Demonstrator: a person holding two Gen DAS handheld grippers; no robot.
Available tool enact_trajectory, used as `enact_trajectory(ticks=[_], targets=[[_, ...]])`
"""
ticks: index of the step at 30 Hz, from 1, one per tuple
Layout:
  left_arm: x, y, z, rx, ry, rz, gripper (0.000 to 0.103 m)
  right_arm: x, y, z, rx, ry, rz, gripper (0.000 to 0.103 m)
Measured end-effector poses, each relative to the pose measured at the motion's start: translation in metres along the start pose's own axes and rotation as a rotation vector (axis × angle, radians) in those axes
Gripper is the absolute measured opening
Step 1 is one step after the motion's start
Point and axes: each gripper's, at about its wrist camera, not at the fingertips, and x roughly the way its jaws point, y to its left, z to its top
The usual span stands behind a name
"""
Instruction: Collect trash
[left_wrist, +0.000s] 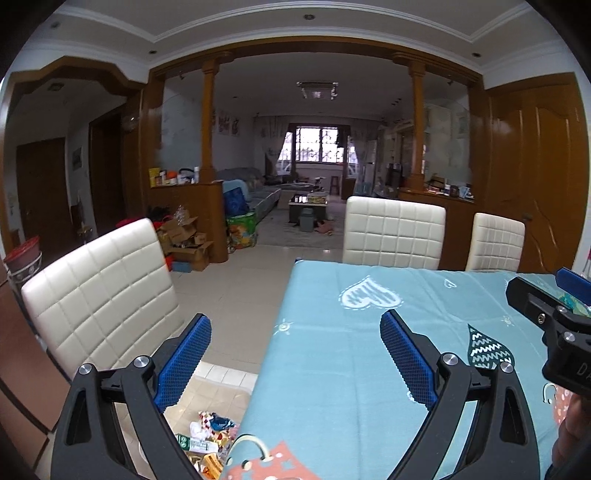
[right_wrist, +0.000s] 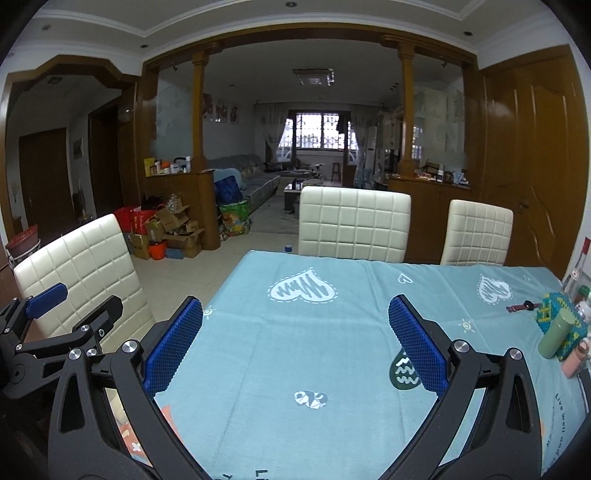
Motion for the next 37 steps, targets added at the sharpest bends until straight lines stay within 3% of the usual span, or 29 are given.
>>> enact_trajectory(ticks=[25,37], targets=[[-0.001,-0.04,0.003,0.058,0.039,-0.121,0.091,-0.008,-0.035,-0.005,0.074,-0.008,-0.015,0.1],[-0.003,-0.047,0.003,0.092,0.035,-0.111,0.091,-0.006,-0.04,-0.003,0.085,-0.003,-0.022,0.1]])
